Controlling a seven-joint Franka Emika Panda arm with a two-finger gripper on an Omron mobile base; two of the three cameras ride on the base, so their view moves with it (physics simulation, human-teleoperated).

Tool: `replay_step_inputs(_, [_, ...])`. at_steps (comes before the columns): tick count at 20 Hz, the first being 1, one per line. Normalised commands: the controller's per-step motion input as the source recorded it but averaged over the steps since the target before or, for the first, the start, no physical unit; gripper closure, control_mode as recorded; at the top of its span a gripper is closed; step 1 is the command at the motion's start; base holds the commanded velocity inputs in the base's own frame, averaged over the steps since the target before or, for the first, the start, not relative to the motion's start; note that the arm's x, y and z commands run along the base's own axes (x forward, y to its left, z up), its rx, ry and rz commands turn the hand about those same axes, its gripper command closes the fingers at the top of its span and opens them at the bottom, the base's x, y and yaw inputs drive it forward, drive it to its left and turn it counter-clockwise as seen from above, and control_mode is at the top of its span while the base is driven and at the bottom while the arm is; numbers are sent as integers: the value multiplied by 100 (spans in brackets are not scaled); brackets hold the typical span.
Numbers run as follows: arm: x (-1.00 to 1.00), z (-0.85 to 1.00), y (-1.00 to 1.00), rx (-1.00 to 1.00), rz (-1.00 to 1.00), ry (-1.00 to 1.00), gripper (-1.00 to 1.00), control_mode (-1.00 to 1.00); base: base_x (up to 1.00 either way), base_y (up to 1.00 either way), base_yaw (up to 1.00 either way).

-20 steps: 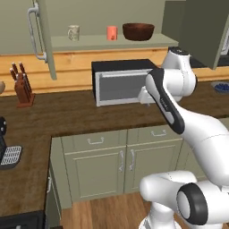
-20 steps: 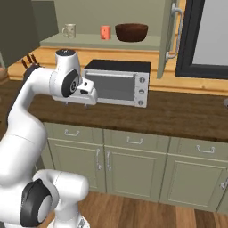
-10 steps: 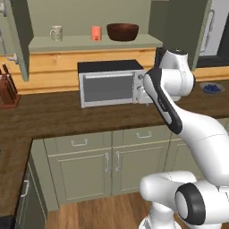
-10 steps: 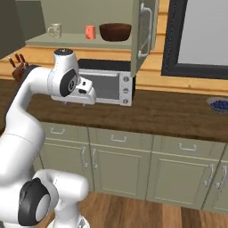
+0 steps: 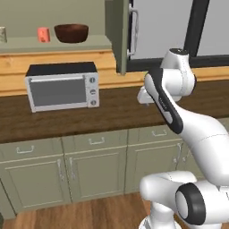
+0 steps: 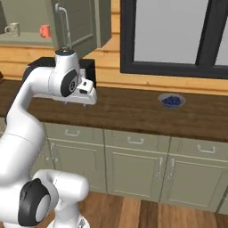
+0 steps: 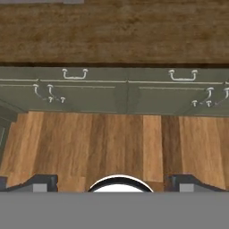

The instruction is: Gather all objects into one cabinet and sort the glasses and bowls to opposite sides.

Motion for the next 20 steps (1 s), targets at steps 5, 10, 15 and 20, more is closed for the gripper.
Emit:
replay_step_inputs(5, [0, 0, 0, 0, 0, 0, -100, 100, 0, -100, -12])
replay_step_inputs(10, [0, 0, 0, 0, 0, 0, -100, 100, 5, -100, -42])
replay_step_inputs(15, [0, 0, 0, 0, 0, 0, -100, 100, 7, -100, -49])
replay_step_inputs(20, [0, 0, 0, 0, 0, 0, -100, 100, 13, -96, -45])
